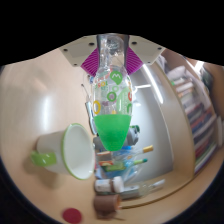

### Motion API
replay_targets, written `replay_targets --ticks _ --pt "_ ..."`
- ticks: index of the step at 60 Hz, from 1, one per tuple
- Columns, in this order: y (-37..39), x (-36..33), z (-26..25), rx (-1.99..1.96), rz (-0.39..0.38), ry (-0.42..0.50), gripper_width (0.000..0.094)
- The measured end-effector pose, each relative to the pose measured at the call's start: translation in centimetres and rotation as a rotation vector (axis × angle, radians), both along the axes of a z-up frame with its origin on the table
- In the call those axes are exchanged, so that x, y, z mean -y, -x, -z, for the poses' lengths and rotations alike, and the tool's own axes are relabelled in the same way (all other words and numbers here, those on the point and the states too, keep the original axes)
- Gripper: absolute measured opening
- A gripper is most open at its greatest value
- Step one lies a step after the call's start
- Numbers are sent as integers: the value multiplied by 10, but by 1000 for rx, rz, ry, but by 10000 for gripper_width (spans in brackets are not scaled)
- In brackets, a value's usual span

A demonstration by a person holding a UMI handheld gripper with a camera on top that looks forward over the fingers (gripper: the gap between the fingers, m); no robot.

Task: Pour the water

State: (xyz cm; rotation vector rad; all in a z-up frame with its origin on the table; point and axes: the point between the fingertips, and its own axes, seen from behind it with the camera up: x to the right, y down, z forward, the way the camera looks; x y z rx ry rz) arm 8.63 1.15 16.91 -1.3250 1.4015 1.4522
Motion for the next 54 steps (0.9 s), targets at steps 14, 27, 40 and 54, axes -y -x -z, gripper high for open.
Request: replay_targets --ticks 14,27,40,54 --pt "-26 -17 -31 -451 128 -45 312" --pt "-45 -22 -44 -598 186 -73 311" --pt "-38 -24 -51 -471 107 -86 309" --pt "-75 -13 -112 620 -99 -223 313"
